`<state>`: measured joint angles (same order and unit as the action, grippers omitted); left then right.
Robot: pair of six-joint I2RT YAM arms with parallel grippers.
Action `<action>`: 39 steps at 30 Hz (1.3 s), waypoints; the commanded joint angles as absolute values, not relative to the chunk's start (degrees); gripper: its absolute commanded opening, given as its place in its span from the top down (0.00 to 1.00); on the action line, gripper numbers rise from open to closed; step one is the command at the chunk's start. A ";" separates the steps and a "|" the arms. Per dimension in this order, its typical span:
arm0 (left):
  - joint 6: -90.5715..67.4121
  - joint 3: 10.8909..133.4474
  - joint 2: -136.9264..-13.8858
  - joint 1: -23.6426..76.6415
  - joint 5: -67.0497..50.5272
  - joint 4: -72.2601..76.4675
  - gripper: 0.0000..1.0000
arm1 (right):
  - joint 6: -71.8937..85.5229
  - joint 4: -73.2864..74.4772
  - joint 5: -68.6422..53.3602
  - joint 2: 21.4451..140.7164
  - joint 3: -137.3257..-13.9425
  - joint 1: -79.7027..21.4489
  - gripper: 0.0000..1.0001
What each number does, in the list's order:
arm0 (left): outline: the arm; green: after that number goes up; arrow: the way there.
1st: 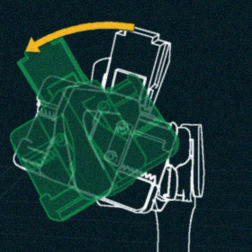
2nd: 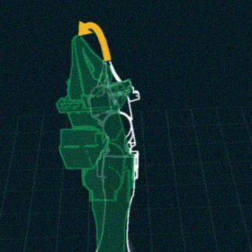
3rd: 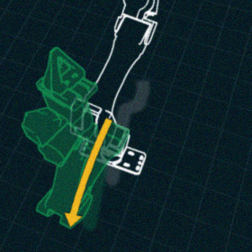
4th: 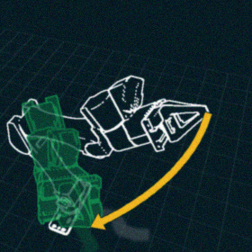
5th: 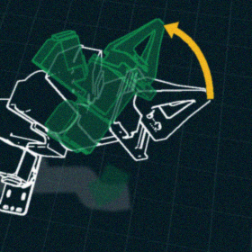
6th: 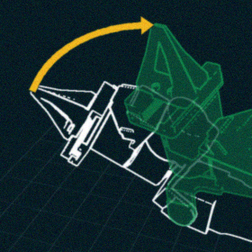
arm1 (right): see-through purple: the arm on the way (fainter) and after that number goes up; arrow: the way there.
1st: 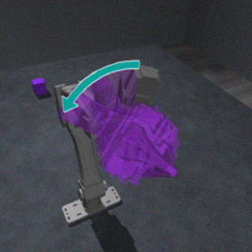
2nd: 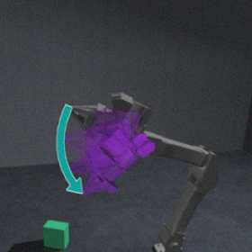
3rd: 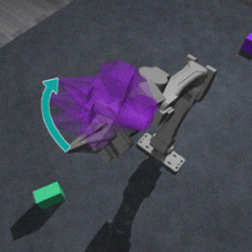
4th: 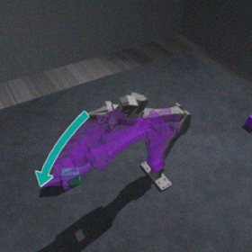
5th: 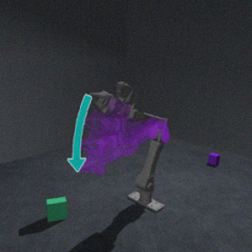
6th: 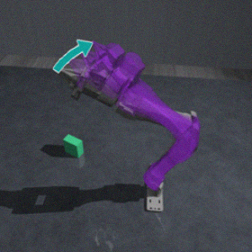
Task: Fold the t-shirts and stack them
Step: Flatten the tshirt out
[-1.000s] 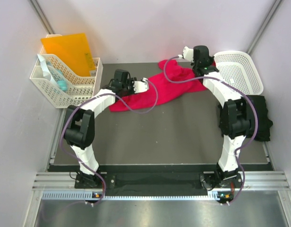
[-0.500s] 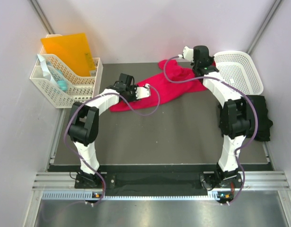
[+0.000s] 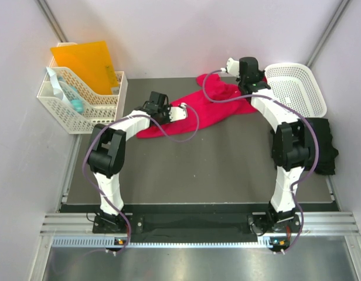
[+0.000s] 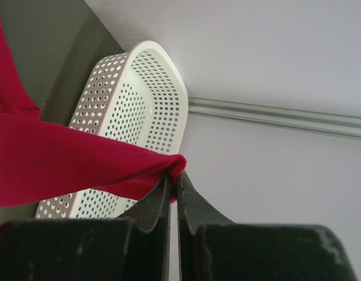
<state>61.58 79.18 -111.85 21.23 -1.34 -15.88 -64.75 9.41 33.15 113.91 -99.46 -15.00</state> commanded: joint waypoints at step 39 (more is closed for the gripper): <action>61.26 75.24 -101.87 18.90 13.28 -11.06 1.00 | -64.07 8.00 32.34 112.33 -98.88 -15.64 1.00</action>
<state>62.19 76.05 -109.21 20.73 12.99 -4.58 -64.42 9.30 32.91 114.08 -99.72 -15.00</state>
